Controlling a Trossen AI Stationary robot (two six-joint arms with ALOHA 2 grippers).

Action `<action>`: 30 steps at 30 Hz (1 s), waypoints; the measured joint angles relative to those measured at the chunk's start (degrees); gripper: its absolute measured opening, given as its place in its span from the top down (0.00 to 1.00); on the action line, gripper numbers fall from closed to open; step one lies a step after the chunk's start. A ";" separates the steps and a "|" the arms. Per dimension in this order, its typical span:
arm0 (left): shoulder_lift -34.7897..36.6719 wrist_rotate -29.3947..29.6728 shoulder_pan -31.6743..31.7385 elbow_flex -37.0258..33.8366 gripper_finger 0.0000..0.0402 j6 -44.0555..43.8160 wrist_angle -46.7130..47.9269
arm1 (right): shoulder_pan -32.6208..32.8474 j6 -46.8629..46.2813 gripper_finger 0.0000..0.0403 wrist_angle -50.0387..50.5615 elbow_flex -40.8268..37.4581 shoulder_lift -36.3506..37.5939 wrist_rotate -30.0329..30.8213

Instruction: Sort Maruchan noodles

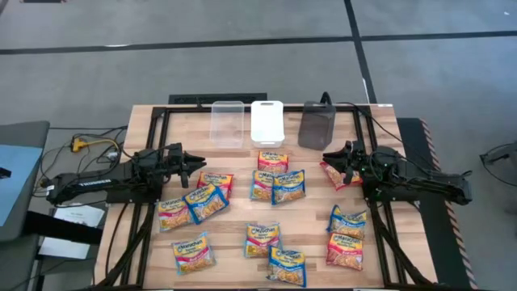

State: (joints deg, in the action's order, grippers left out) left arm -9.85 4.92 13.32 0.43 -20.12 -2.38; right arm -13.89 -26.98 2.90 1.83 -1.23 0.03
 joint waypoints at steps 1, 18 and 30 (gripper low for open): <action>0.00 0.01 0.00 0.00 0.75 0.00 0.01 | -0.01 0.00 0.70 0.00 0.02 0.02 0.00; -0.02 0.01 0.00 0.00 0.75 -0.02 -0.01 | -0.02 0.00 0.70 -0.63 -0.02 0.02 0.00; 0.00 0.64 0.00 0.07 0.75 -1.58 -0.08 | 0.00 -0.04 0.70 -2.12 -0.09 0.02 -0.02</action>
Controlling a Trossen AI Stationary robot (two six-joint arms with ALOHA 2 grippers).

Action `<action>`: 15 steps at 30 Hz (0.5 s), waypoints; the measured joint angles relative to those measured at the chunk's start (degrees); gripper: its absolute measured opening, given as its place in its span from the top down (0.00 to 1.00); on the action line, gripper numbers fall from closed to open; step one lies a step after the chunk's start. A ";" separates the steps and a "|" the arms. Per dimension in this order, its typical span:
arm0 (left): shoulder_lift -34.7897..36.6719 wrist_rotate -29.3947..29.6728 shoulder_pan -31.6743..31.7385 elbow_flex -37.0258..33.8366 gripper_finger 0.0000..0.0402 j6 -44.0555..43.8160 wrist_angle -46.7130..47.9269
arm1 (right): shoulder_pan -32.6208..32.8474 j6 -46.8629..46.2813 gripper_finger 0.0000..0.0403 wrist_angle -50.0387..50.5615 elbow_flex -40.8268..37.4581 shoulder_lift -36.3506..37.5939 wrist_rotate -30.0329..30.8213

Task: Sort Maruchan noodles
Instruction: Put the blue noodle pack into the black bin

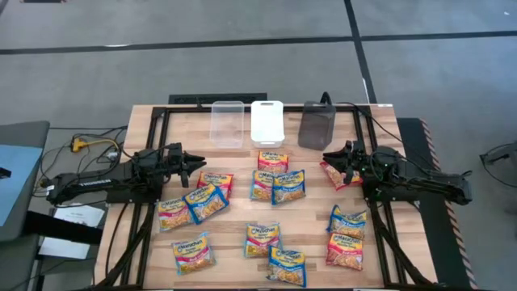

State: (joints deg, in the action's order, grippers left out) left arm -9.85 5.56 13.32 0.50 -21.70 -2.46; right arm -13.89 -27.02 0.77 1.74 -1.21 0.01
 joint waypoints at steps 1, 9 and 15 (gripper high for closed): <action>0.00 0.07 0.00 0.12 0.75 -0.60 0.03 | 0.00 -0.02 0.70 -0.28 -0.03 0.00 -0.02; 0.02 2.43 0.00 1.07 0.75 -6.06 -4.15 | 0.00 -0.10 0.70 -10.30 -0.10 -0.01 -0.04; 0.00 2.84 0.00 1.11 0.75 -7.34 -8.12 | -0.02 0.45 0.70 -18.52 -0.05 0.00 -0.01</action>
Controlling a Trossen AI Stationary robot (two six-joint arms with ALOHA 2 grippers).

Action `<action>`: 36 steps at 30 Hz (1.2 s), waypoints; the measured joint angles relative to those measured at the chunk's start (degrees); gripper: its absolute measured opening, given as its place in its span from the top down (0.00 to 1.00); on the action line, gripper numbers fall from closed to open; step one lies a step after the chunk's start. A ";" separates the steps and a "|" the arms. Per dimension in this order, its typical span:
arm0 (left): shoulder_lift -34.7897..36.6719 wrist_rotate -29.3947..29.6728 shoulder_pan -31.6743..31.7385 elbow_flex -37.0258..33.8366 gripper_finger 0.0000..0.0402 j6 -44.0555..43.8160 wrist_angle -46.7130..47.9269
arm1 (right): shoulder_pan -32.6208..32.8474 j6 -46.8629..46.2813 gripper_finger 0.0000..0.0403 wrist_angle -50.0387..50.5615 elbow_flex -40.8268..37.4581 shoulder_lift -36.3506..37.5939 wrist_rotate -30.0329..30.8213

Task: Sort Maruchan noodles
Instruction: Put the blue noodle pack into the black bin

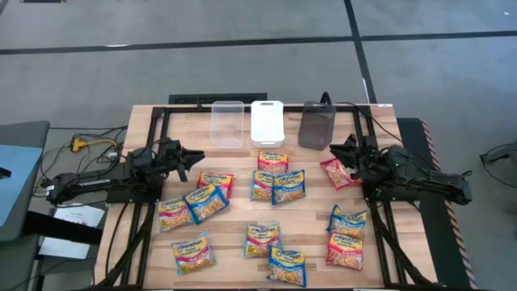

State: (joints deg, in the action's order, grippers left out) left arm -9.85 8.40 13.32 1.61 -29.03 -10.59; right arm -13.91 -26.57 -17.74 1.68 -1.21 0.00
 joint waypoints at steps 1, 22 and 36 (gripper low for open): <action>0.00 0.10 0.00 0.00 0.75 -0.81 -0.82 | 0.00 0.01 0.69 -1.28 0.01 -0.01 0.03; 0.00 3.45 0.00 0.17 0.75 -4.70 -3.92 | -0.11 9.56 0.39 -28.52 2.81 -0.01 1.59; 0.00 5.27 0.00 0.22 0.75 -8.10 -2.89 | -0.11 20.84 0.39 -2.75 26.91 -14.28 1.60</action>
State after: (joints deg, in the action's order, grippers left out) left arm -9.85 13.67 13.32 1.83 -37.13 -13.48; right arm -14.02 -5.73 -20.49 28.59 -15.49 1.61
